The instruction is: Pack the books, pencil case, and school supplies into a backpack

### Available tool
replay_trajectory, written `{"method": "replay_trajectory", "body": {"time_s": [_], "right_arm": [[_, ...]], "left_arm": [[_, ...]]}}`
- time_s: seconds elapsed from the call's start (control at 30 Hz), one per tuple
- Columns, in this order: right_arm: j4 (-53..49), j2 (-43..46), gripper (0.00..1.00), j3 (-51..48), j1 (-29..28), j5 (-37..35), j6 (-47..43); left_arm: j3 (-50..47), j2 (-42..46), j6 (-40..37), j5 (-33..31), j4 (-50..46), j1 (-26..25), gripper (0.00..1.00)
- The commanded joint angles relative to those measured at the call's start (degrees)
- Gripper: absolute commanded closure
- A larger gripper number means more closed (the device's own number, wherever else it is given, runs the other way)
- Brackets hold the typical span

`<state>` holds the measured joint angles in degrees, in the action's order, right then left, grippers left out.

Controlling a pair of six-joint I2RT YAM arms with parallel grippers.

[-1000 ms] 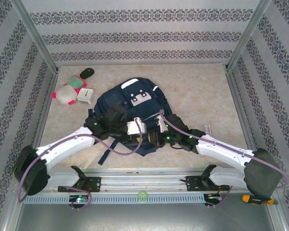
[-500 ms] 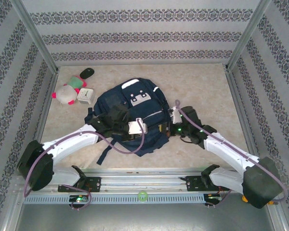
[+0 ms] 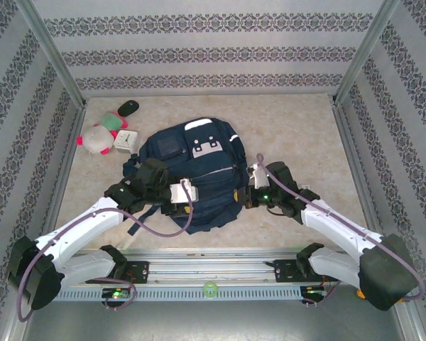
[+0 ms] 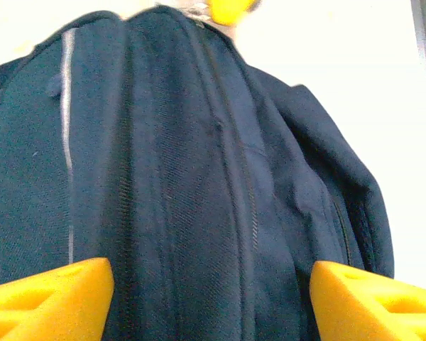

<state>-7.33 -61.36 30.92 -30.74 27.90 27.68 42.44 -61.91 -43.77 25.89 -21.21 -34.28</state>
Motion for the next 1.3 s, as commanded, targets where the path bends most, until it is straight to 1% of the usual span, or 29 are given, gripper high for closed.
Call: {"method": "replay_trajectory", "body": {"time_s": [0.0, 0.07, 0.13, 0.2, 0.3, 0.33, 0.4, 0.43, 0.47, 0.53, 0.57, 0.67, 0.7, 0.77, 0.83, 0.93, 1.0, 1.03, 1.1, 1.13, 1.2, 1.27], "right_arm": [[1.22, 3.12, 1.0, -1.3, -2.93, -3.56, 2.97], [1.24, 3.89, 1.0, -1.47, -3.27, -4.3, 3.31], [1.09, 4.2, 1.0, -1.33, -3.36, -4.5, 3.34], [0.99, 4.17, 1.0, -0.96, -3.36, -4.43, 3.12], [0.63, 3.98, 1.0, -0.35, -3.45, -4.04, 2.9], [0.71, 4.01, 1.0, -0.23, -3.4, -3.91, 2.82], [0.69, 4.15, 1.0, -0.04, -3.27, -3.98, 2.7], [0.71, 4.27, 1.0, -0.04, -2.83, -3.91, 2.48], [0.73, 4.4, 1.0, -0.03, -1.97, -3.67, 2.23], [0.74, 4.51, 1.0, -0.3, 1.22, -2.52, 1.08], [1.05, 4.37, 1.0, -0.68, 4.01, -1.62, 0.44], [1.89, 2.28, 1.0, -0.37, 12.87, 2.64, -1.77], [2.05, 1.17, 1.0, 0.16, 15.11, 3.53, -2.68], [2.23, -2.45, 1.0, 2.13, 19.41, 5.23, -4.62], [3.02, -6.49, 1.0, 4.27, 22.28, 5.56, -5.81], [6.06, -13.83, 1.0, 8.28, 25.27, 6.94, -6.66], [7.9, -18.28, 1.0, 11.3, 26.15, 7.09, -7.05], [8.33, -20.77, 1.0, 13.05, 26.71, 6.76, -7.19], [8.6, -24.24, 1.0, 15.92, 27.65, 5.2, -7.59], [8.7, -25.58, 1.0, 16.99, 28.21, 4.18, -7.81], [8.74, -27.25, 1.0, 18.39, 29.17, 2.78, -8.16], [8.65, -27.76, 1.0, 18.92, 29.83, 2.25, -8.98]], "left_arm": [[3.03, -0.86, 9.57, -4.98, 3.76, -5.33, 0.22], [4.16, -4.27, 11.98, -10.03, 8.18, -10.13, 0.2], [5.6, -8.59, 14.82, -13.59, 12.82, -12.46, 0.2], [7.22, -13.08, 16.36, -14.83, 16.41, -13.38, 0.21], [9.68, -18.44, 15.48, -14.78, 18.73, -14.05, 0.23], [9.84, -19.72, 15.13, -14.77, 19.68, -14.06, 0.28], [9.82, -21.11, 14.01, -14.02, 20.67, -14.06, 0.42], [9.54, -21.19, 13.89, -13.22, 20.81, -14.06, 0.51], [9.19, -20.94, 12.91, -11.36, 19.99, -14.06, 0.63], [7.55, -19.12, 8.96, -7.3, 17.14, -13.97, 0.84], [6.65, -17.6, 7.13, -5.45, 15.72, -13.82, 0.9], [4.99, -13.4, 2.63, 1.25, 10.07, -12.73, 1.0], [4.46, -12.02, 2.3, 2.78, 9.54, -12.4, 1.0], [3.85, -8.94, 0.73, 7.88, 7.98, -11.91, 1.0], [3.9, -6.89, -0.84, 11.59, 6.13, -11.87, 1.0], [5.42, -6.03, -4.75, 14.77, 0.76, -11.86, 1.0], [6.14, -5.85, -7.98, 16.12, -2.63, -11.9, 1.0], [5.89, -5.48, -8.95, 16.74, -2.74, -11.95, 1.0], [4.77, -4.26, -8.14, 17.77, -1.22, -11.95, 1.0], [4.63, -3.95, -8.35, 17.75, -1.9, -11.95, 1.0], [4.63, -3.25, -10.23, 16.37, -4.49, -11.95, 1.0], [3.73, -1.55, -10.88, 14.51, -5.03, -11.94, 1.0]]}}
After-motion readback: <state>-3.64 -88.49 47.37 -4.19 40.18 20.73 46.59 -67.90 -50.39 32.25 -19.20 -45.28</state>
